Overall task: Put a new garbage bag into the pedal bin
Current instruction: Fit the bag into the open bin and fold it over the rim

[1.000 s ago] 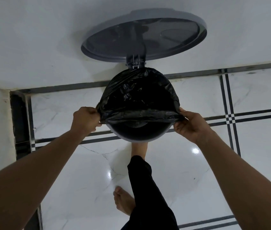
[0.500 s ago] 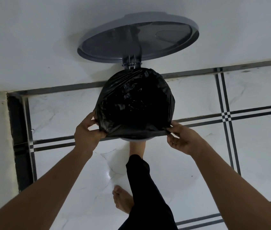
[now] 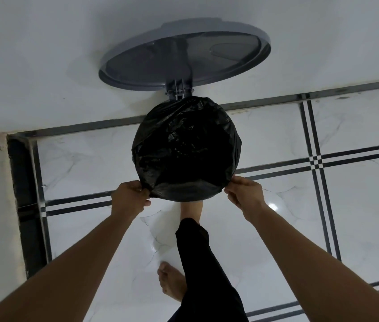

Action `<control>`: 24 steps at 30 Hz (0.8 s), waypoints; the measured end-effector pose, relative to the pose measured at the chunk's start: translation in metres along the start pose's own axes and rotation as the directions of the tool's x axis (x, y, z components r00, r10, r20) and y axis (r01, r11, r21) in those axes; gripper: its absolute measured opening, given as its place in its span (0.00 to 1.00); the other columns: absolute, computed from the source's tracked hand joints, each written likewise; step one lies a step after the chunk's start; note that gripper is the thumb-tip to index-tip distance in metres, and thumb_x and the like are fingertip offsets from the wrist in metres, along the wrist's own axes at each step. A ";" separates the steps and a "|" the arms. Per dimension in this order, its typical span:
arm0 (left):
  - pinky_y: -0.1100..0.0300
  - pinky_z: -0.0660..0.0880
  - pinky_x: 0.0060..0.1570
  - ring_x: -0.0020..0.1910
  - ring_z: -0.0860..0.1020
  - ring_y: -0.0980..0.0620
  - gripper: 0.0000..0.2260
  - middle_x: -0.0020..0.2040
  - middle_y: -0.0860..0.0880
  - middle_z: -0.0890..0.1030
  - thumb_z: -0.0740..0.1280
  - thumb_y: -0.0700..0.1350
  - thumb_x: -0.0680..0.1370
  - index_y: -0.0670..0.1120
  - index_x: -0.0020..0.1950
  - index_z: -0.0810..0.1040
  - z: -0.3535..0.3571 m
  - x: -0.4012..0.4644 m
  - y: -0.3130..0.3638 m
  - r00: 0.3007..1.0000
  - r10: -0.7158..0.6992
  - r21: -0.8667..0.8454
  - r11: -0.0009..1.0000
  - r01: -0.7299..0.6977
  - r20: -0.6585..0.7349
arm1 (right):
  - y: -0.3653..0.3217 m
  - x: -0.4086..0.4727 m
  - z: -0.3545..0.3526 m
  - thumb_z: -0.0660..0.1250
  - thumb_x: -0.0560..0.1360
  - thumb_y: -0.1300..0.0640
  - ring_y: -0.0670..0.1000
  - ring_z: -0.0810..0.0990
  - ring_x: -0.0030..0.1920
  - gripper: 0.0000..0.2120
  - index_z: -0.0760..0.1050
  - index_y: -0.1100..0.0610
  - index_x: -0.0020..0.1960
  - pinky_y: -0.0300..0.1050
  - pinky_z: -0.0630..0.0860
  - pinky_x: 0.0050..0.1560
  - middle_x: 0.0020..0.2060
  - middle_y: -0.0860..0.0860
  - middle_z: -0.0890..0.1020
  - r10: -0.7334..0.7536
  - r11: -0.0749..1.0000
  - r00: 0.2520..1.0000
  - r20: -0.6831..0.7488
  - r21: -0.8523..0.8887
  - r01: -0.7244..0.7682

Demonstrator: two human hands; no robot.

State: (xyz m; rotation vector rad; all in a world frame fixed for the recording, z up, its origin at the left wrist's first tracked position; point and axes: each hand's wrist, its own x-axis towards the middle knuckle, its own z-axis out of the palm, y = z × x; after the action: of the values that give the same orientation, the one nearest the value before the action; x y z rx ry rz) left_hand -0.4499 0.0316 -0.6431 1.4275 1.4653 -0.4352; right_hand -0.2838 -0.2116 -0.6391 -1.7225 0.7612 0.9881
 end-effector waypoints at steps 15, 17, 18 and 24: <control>0.56 0.79 0.47 0.42 0.80 0.46 0.08 0.42 0.45 0.81 0.66 0.47 0.78 0.42 0.48 0.77 -0.025 0.010 0.039 0.958 -0.191 -0.789 0.544 0.284 0.213 | -0.024 0.014 -0.002 0.69 0.79 0.60 0.53 0.84 0.43 0.07 0.79 0.59 0.56 0.47 0.82 0.55 0.43 0.55 0.85 0.058 0.882 0.994 0.097 0.461 -0.097; 0.55 0.79 0.48 0.44 0.82 0.45 0.06 0.44 0.44 0.83 0.70 0.46 0.79 0.44 0.48 0.78 -0.023 0.007 0.038 0.981 -0.155 -0.761 0.620 0.189 0.117 | -0.033 0.018 -0.006 0.70 0.80 0.57 0.52 0.85 0.45 0.09 0.79 0.58 0.59 0.48 0.82 0.56 0.48 0.54 0.85 -0.039 0.937 0.990 0.137 0.349 -0.012; 0.55 0.80 0.48 0.44 0.82 0.44 0.05 0.44 0.44 0.84 0.71 0.43 0.79 0.44 0.47 0.78 -0.021 0.006 0.036 0.989 -0.136 -0.747 0.651 0.137 0.063 | -0.039 0.019 -0.007 0.69 0.80 0.57 0.53 0.85 0.46 0.10 0.80 0.58 0.60 0.47 0.82 0.55 0.50 0.53 0.86 -0.070 0.958 0.987 0.144 0.287 0.026; 0.56 0.85 0.46 0.44 0.85 0.43 0.05 0.41 0.44 0.86 0.72 0.33 0.78 0.42 0.44 0.81 -0.019 0.007 0.035 0.985 -0.089 -0.729 0.682 -0.050 -0.150 | -0.073 0.022 -0.002 0.67 0.80 0.63 0.54 0.87 0.56 0.10 0.85 0.59 0.57 0.47 0.83 0.56 0.54 0.52 0.88 -0.080 0.976 0.991 0.103 0.212 0.056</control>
State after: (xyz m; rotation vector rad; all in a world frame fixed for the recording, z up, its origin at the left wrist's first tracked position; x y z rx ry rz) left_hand -0.4242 0.0588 -0.6273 0.7960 1.5411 0.2810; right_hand -0.2117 -0.1905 -0.6267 -1.4901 0.7031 0.9157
